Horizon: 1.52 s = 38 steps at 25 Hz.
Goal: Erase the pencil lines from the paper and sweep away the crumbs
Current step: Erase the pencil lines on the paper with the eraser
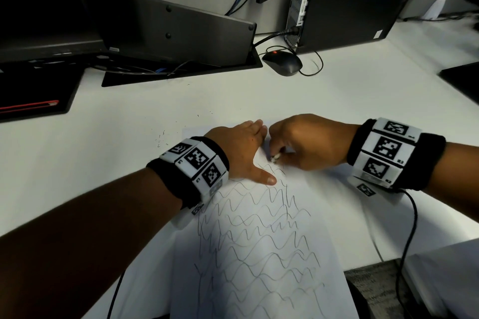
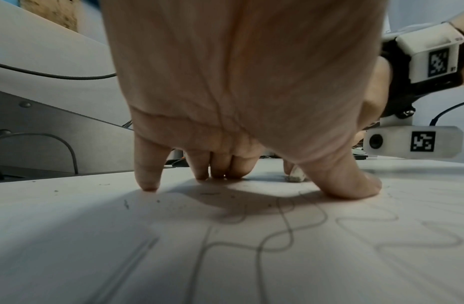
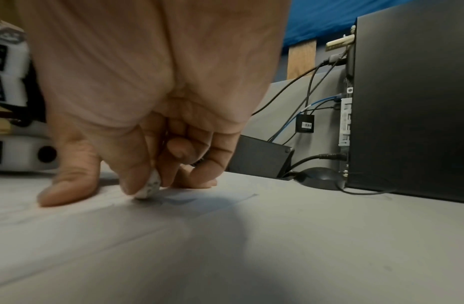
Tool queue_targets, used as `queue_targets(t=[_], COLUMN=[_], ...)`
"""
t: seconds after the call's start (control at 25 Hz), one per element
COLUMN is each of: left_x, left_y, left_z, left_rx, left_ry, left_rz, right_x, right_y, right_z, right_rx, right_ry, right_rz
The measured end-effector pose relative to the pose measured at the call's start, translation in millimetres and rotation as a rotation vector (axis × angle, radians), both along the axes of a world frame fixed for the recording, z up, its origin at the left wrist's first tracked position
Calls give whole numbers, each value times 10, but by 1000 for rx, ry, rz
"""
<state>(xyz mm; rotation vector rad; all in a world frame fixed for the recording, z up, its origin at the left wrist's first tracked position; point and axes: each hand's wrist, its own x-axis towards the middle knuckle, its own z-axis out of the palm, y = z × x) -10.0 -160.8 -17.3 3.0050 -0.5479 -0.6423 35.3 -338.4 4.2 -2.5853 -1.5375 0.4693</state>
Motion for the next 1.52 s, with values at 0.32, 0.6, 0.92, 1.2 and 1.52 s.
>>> queue_targets(t=[0.32,0.6,0.92,1.2,1.52], left_x=[-2,-21,43,16,27], left_y=[5,12,-94,-87,-83], left_z=[5,22,76,34,32], left_rx=[7,-19,31,19,19], left_ry=[15,7,-31,8,34], left_rz=[-2,4,13,17,18], right_x=[-66,-71,282,51,30], right_y=[17,37,-17,-31,-36], right_z=[14,10,-83,-66,-93], right_rx=[-13,-1,88,66,65], right_ry=[-27,-32,-32,105,79], right_rz=[16,0,-227,-15,-10])
